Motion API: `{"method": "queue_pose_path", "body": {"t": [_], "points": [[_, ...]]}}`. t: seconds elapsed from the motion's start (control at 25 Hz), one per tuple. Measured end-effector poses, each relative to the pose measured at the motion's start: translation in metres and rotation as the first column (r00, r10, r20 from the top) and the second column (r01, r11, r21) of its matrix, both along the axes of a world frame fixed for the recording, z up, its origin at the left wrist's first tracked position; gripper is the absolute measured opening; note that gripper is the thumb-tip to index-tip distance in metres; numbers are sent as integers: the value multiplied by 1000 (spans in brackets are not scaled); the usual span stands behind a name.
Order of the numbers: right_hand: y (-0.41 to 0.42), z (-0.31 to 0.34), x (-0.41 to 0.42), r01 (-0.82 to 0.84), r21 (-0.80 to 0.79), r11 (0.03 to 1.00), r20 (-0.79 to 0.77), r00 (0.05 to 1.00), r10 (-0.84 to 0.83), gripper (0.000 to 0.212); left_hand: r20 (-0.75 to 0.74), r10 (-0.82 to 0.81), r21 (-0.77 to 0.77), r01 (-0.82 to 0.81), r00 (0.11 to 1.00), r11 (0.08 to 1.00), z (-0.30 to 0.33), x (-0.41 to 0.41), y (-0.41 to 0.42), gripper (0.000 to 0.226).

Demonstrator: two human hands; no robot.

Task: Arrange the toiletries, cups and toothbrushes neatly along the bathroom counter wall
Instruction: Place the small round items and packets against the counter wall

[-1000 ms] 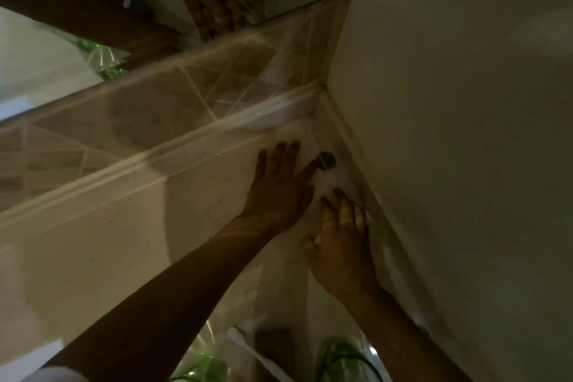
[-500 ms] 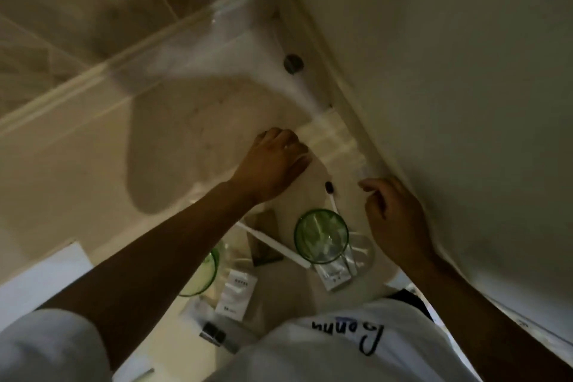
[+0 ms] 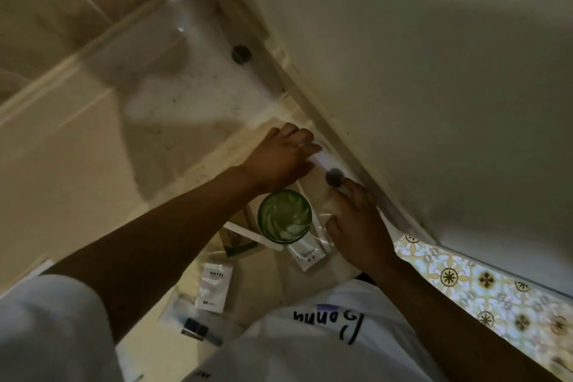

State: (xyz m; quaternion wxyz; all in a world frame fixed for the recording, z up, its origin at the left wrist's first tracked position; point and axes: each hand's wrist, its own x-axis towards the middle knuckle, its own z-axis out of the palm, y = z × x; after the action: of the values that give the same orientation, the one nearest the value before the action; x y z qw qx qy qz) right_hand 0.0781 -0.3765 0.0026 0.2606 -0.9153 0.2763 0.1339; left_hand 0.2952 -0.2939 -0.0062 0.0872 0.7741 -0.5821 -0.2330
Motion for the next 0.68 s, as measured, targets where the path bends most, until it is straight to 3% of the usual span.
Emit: {"method": "queue_pose_path", "body": {"t": [0.28, 0.4, 0.52, 0.68], "points": [[2, -5, 47, -122, 37, 992, 107, 987, 118, 56, 114, 194, 7, -196, 974, 981, -6, 16, 23, 33], [4, -11, 81, -122, 176, 977, 190, 978, 88, 44, 183, 333, 35, -344, 925, 938, -6, 31, 44, 42], [1, -18, 121, -129, 331, 935, 225, 973, 55, 50, 203, 440, 80, -462, 875, 883, -6, 52, 61, 49], [-5, -18, 166, -159, 350, 923, 275, 959, 61, 56, 227, 504, 101, -535, 833, 839, -10, 83, 71, 58]]}}
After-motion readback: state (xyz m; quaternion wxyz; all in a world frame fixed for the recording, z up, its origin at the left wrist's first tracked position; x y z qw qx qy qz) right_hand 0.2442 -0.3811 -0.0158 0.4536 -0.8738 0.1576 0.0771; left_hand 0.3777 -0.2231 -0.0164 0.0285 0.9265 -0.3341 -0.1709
